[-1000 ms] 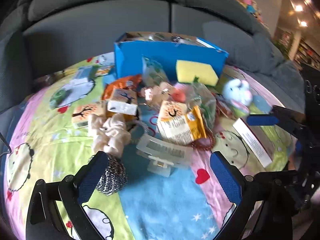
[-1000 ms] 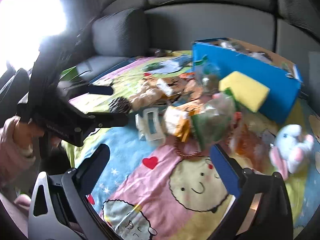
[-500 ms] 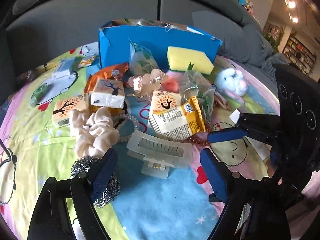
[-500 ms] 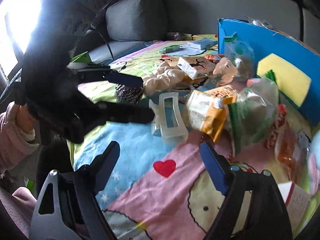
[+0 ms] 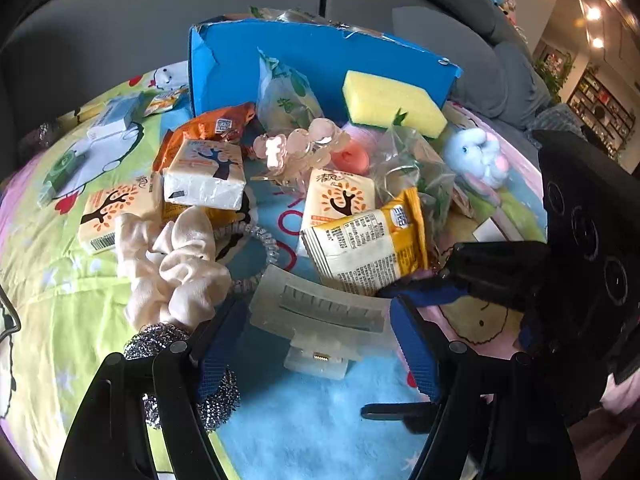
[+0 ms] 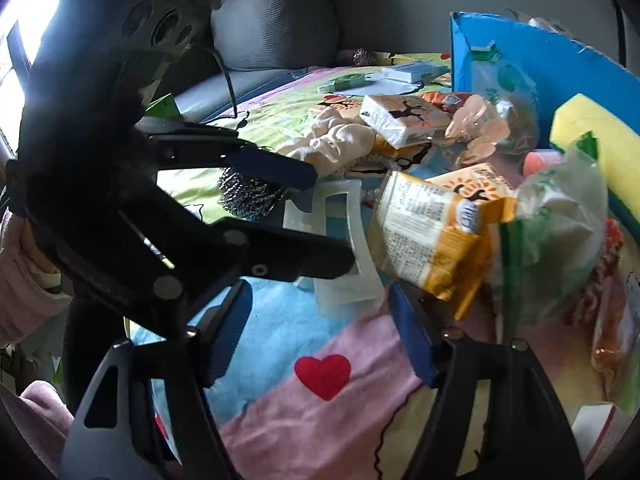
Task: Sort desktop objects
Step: 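Grasp the clear plastic hair claw clip with the left gripper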
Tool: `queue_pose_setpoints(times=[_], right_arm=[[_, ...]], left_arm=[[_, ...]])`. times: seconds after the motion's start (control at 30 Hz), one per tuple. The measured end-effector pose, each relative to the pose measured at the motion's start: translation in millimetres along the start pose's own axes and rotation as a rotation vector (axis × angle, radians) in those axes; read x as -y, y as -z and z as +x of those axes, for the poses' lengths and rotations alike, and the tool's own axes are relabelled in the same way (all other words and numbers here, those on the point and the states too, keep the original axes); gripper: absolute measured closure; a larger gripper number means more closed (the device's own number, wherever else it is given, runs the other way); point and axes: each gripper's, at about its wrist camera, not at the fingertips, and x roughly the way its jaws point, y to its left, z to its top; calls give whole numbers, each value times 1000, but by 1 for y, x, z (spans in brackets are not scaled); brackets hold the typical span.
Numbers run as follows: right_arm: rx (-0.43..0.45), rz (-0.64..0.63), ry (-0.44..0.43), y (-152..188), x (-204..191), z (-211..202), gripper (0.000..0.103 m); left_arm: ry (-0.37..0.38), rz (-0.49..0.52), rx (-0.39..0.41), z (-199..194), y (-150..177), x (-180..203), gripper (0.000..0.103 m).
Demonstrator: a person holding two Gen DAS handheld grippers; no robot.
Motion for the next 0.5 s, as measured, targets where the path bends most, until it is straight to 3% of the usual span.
queue_pose_setpoints(times=[0.13, 0.33, 0.4, 0.5], right_arm=[[3, -5, 2, -3, 0, 3, 40], [13, 11, -3, -4, 3, 7, 46], [19, 19, 14, -5, 5, 10, 62], [31, 52, -28, -3, 12, 8, 65]], left_arm=[[1, 1, -22, 5, -3, -3, 41], [10, -1, -36, 11, -6, -6, 42], [24, -8, -32, 11, -6, -6, 43], [25, -10, -22, 11, -5, -5, 46]])
